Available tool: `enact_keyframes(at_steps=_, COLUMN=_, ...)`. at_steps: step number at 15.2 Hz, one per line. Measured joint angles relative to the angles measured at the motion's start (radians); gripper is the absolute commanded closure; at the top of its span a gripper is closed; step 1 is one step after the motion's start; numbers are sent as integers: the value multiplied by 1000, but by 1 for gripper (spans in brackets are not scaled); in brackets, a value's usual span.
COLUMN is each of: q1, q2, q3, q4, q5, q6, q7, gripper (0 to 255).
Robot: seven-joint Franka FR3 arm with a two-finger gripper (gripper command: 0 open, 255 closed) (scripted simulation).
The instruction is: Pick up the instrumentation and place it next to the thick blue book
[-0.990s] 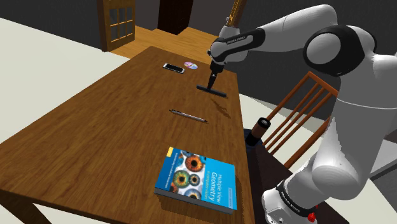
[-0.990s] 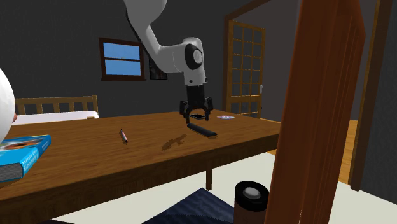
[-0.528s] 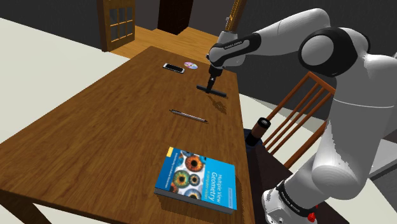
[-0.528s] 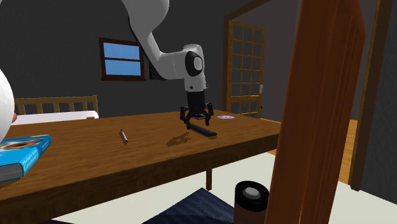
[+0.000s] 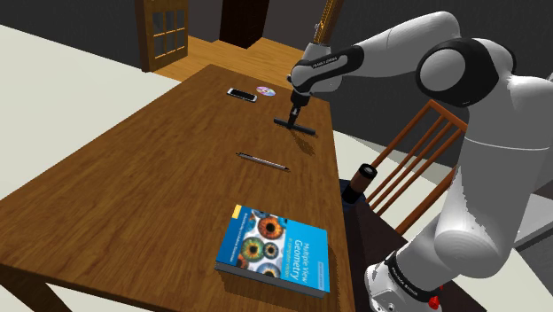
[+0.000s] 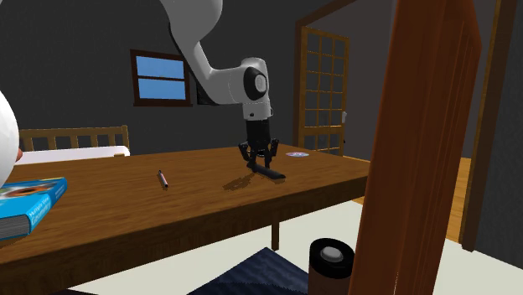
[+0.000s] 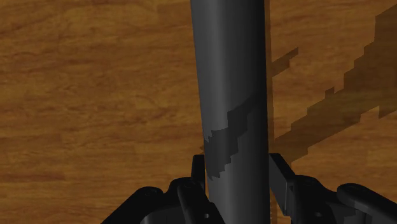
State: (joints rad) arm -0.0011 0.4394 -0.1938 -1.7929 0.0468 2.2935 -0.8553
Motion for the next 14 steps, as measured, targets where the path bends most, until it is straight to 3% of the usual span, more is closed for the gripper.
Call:
enact_keyframes(at_steps=7, q1=-1, q2=-2, q3=-1, q4=2, q5=-1, q6=-5, q7=0, gripper=255)
enact_keyframes(at_steps=14, q1=3, q2=-45, q3=-6, q4=27, q5=-11, q6=-74, q7=5, gripper=255)
